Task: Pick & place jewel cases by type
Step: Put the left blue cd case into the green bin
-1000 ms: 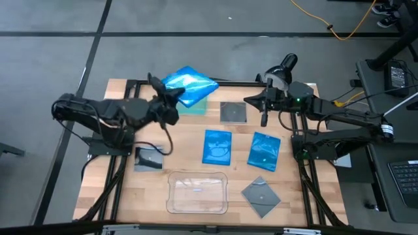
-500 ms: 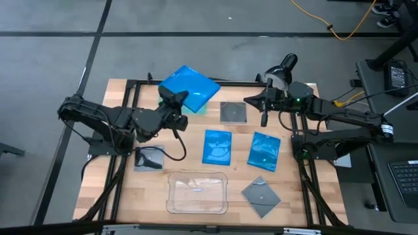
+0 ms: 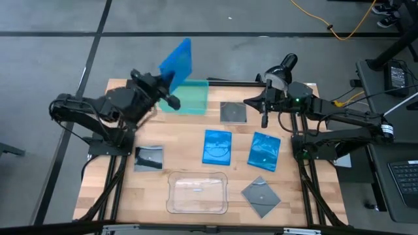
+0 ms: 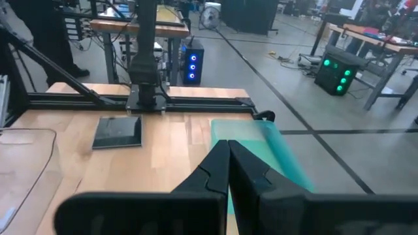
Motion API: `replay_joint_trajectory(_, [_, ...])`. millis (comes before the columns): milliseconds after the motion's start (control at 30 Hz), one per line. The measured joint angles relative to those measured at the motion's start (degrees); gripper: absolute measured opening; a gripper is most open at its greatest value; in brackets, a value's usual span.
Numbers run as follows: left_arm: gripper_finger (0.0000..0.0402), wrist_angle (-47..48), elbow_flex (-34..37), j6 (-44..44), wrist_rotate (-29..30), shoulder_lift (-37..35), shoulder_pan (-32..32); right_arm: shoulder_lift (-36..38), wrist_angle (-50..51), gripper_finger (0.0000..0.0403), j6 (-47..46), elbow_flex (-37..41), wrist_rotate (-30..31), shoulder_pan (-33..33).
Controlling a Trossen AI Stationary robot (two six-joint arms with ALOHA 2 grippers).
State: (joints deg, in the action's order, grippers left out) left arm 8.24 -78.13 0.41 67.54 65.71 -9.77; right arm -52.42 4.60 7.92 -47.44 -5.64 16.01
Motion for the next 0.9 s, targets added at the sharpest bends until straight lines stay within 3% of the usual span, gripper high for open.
replay_joint_trajectory(100, [0.0013, 0.8, 0.0, -11.5, -3.2, -1.0, 2.2, 0.0, 0.0, 0.0010, 0.3, 0.0, -0.9, 0.0])
replay_joint_trajectory(400, [0.0013, 3.3, 2.3, -26.1, -2.2, -1.3, 6.1, 0.0, 0.0, 0.0010, 4.7, 0.0, -3.0, 0.0])
replay_joint_trajectory(633, [0.0013, 5.3, 15.2, -47.7, -1.4, -2.5, 10.1, 0.0, 0.2, 0.0010, 5.0, 0.0, -3.5, 0.8])
replay_joint_trajectory(900, [0.0013, 3.7, 31.9, -75.6, 7.2, -2.0, 11.5, 0.0, 1.5, 0.0010, 5.9, -0.1, -7.0, 2.2])
